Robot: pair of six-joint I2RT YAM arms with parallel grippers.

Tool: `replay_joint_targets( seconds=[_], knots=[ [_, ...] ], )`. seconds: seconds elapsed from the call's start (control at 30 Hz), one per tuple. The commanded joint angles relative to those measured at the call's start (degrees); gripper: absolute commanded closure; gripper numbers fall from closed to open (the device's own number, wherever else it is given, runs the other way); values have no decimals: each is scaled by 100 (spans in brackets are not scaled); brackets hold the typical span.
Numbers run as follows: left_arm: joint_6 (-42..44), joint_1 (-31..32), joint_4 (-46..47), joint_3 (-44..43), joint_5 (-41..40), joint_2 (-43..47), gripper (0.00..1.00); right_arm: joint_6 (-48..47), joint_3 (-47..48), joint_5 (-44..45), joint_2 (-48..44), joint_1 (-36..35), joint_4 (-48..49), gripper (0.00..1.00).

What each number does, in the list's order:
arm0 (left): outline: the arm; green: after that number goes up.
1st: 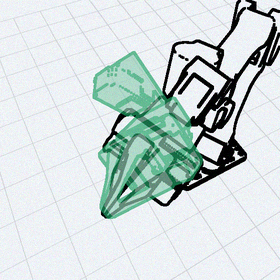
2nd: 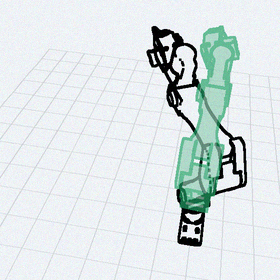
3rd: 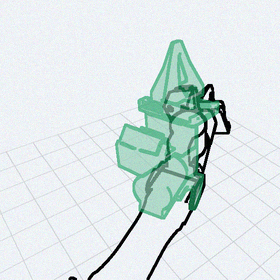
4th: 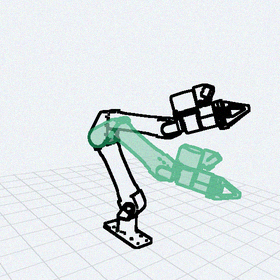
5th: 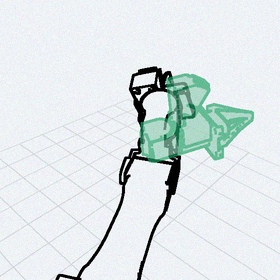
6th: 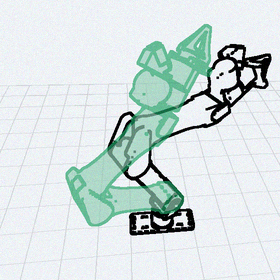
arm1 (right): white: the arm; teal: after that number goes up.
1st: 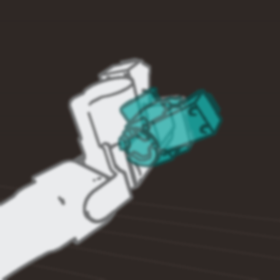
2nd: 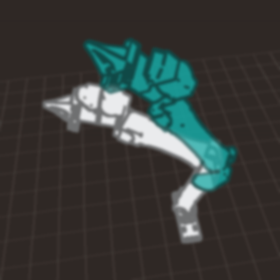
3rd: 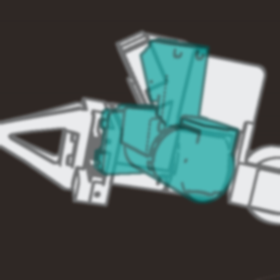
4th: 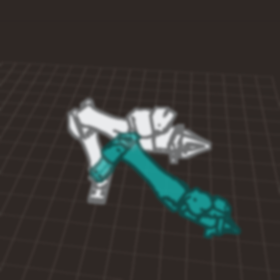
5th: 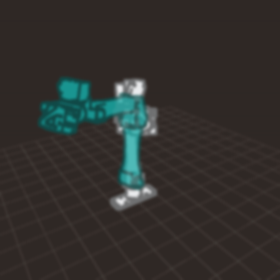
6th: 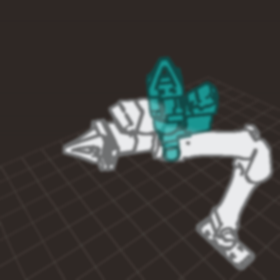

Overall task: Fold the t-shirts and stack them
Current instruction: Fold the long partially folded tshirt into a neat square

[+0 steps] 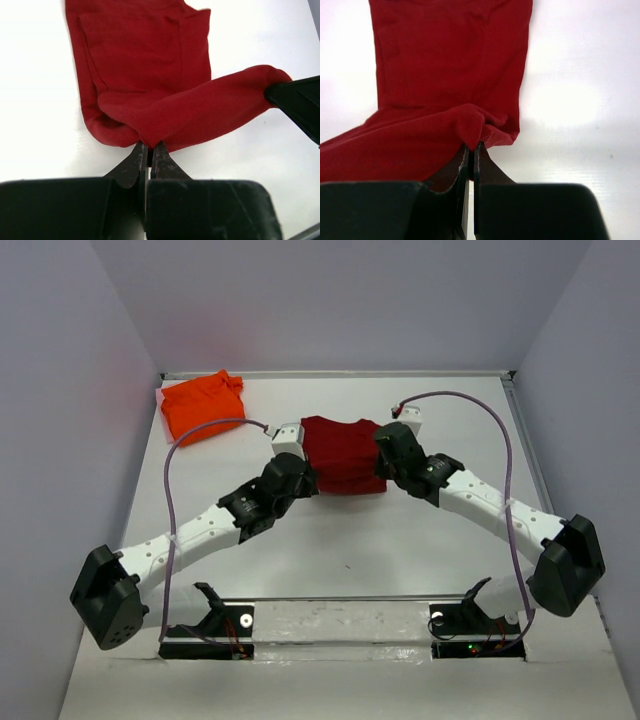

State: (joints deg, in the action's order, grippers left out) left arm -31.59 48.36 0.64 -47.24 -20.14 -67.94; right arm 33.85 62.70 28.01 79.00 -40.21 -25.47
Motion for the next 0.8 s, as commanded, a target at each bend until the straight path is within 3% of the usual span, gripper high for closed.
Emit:
replay_joint_targets(
  seconds=[0.0, 0.3, 0.77],
  knots=[
    [434, -361, 374, -303, -105, -26, 100, -343, 568, 732, 273, -5, 288, 100],
    [786, -1021, 1059, -637, 238, -737, 100, -581, 1253, 1250, 1134, 48, 552, 100],
    [1032, -1417, 1614, -2209, 775, -2828, 100, -853, 1913, 1673, 2267, 294, 1079, 100]
  ],
)
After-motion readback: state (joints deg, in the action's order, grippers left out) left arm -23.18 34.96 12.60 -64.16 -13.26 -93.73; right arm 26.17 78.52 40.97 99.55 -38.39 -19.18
